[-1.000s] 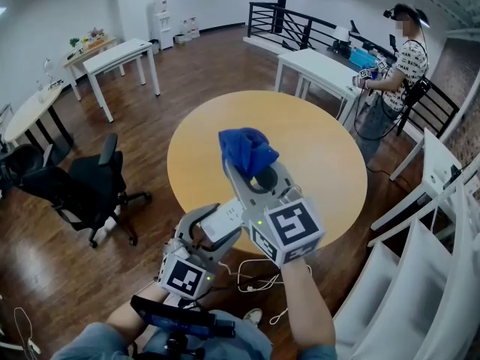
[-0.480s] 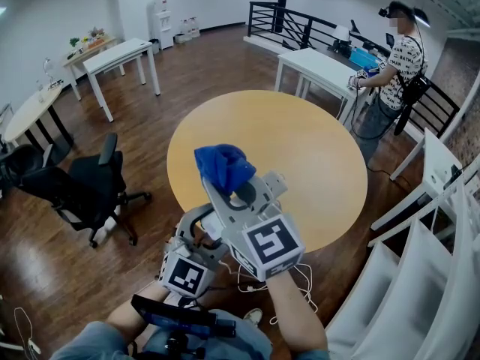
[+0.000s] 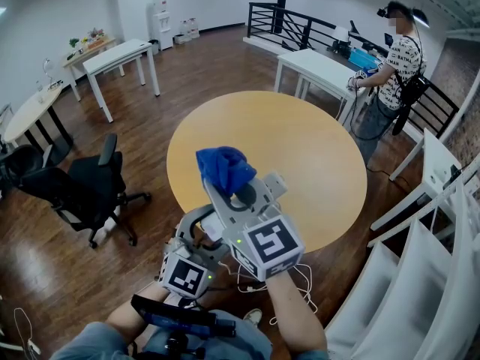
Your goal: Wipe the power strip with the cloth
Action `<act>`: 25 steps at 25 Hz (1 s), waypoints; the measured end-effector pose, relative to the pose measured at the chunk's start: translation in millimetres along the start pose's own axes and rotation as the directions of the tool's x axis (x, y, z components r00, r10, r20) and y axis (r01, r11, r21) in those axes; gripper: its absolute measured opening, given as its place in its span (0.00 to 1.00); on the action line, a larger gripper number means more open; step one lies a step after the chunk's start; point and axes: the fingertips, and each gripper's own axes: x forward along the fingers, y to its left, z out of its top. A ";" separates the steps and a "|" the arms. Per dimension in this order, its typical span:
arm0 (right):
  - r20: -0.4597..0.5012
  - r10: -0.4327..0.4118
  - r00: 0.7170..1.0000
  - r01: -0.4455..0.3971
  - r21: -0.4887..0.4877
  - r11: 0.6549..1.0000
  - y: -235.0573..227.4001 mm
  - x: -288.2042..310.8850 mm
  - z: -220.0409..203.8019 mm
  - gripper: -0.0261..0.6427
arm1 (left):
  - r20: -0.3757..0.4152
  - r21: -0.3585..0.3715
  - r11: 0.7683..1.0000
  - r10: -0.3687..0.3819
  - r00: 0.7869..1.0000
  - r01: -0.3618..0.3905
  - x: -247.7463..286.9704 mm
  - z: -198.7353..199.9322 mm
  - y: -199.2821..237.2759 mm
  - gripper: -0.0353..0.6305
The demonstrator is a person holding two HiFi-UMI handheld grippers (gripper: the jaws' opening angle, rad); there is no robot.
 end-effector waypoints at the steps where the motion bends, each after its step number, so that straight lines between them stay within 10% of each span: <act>1: -0.003 -0.004 1.000 0.004 -0.001 1.000 -1.4 -0.3 -0.2 0.16 | 0.001 -0.002 1.000 0.001 1.000 -0.001 -0.7 -0.2 0.3 0.48; 25: 0.011 -0.129 0.992 0.130 -0.056 0.990 -60.1 -24.4 25.3 0.16 | 0.030 0.012 1.000 -0.004 1.000 0.004 -9.4 3.7 -4.3 0.48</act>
